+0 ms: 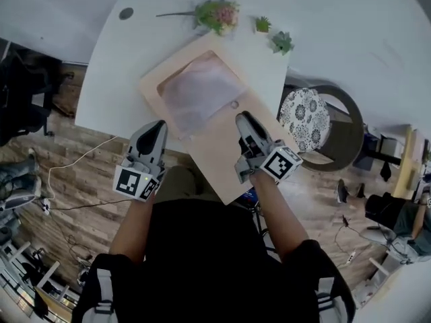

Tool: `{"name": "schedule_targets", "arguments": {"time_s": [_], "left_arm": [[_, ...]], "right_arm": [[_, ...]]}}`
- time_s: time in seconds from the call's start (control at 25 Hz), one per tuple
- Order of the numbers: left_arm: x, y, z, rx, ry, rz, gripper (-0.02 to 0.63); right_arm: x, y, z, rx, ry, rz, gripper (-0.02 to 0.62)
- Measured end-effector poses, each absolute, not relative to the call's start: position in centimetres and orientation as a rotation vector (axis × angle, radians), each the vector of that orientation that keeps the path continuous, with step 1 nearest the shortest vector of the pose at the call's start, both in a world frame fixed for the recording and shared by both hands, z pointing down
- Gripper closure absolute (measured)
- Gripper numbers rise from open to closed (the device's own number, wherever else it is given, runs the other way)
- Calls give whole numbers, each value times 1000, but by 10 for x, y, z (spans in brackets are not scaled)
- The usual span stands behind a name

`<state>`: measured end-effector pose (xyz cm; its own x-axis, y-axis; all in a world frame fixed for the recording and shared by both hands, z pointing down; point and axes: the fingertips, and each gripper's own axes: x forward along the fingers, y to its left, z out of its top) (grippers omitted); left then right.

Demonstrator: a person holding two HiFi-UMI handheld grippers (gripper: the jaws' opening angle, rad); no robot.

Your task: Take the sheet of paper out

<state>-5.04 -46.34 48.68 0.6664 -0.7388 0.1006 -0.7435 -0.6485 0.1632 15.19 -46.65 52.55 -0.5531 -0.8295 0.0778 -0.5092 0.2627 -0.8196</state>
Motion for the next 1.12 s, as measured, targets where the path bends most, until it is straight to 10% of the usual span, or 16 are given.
{"name": "schedule_targets", "arguments": {"time_s": [1.12], "left_arm": [[2, -549, 542, 2716, -819, 27, 602]], "right_arm": [[152, -532, 695, -1383, 1566, -1941, 469]]}}
